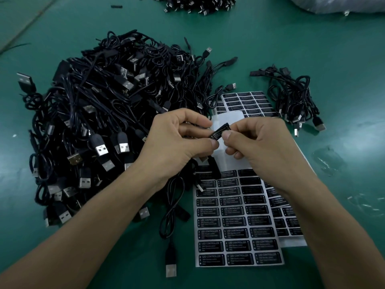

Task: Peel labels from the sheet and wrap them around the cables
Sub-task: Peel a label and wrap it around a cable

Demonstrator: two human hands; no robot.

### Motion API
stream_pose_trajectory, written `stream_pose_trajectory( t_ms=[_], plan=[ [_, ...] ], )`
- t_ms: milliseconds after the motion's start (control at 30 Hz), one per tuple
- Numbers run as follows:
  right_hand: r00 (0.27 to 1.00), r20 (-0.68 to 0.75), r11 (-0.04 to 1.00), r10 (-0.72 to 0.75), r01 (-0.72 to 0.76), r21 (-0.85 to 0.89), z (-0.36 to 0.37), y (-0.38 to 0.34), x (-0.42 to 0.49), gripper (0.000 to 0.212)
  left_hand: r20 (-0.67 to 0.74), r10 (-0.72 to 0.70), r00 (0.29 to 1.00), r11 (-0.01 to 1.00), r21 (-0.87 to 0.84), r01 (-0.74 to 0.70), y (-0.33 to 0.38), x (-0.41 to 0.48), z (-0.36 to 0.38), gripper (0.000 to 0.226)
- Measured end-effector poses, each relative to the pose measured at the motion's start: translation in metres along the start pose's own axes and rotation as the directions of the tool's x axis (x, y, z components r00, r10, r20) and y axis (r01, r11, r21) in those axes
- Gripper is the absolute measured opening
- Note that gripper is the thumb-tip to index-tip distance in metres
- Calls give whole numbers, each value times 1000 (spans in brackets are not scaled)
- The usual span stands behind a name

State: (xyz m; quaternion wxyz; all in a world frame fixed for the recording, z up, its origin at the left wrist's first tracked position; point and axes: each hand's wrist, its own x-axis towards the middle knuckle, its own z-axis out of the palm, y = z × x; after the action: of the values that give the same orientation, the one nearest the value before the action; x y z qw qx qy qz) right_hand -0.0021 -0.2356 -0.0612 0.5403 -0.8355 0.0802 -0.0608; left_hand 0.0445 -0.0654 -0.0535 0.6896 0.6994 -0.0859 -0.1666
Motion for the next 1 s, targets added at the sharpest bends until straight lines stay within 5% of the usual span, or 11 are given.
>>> stream_pose_trajectory(
  t_ms=[1000],
  plan=[
    [981,-170,983,-96,67,-169,5,-14,-11,20,-21,-25,999,999,-36,25,0,0,3,24]
  ],
)
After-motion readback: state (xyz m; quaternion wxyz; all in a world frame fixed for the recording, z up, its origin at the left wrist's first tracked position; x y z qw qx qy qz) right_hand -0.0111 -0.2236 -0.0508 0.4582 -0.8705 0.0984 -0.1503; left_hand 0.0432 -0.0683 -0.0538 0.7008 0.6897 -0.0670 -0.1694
